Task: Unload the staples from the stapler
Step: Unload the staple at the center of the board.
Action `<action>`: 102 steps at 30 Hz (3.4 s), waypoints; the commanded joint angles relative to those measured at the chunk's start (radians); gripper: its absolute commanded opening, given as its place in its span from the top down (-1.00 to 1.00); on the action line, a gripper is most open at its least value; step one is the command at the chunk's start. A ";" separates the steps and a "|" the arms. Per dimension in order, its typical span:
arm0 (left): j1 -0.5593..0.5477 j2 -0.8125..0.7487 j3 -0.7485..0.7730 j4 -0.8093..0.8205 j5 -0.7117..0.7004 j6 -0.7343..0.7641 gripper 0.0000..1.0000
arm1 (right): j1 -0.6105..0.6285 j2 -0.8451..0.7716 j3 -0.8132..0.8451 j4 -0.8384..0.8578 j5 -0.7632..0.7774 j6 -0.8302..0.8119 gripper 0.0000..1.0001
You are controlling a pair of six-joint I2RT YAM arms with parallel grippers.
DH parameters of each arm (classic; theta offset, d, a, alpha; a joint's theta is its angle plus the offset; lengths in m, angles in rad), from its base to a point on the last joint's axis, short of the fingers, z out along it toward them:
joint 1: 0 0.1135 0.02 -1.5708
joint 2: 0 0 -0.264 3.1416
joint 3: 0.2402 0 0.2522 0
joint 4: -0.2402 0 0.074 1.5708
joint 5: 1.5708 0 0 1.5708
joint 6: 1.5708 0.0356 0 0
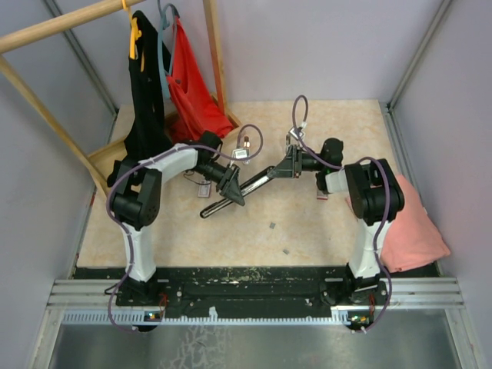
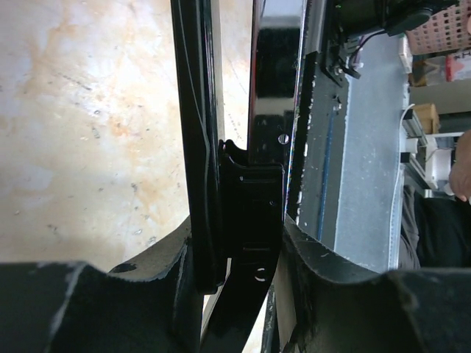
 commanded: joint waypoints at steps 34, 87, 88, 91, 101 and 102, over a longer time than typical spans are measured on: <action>-0.135 -0.228 -0.256 0.369 -0.731 0.023 1.00 | -0.152 -0.114 0.142 -0.912 0.304 -0.648 -0.07; -0.384 -0.430 -0.528 0.698 -1.135 0.127 1.00 | -0.176 -0.181 0.101 -0.814 0.287 -0.629 -0.08; -0.372 -0.433 -0.515 0.677 -1.104 0.115 1.00 | -0.178 -0.187 0.101 -0.814 0.286 -0.632 -0.09; -0.334 -0.438 -0.465 0.614 -0.993 0.086 1.00 | -0.176 -0.214 0.098 -0.806 0.281 -0.647 -0.10; -0.195 -0.407 -0.337 0.437 -0.618 0.026 1.00 | -0.177 -0.309 0.074 -0.771 0.250 -0.728 -0.26; -0.182 -0.403 -0.325 0.420 -0.576 0.026 1.00 | -0.177 -0.309 0.072 -0.768 0.240 -0.739 -0.27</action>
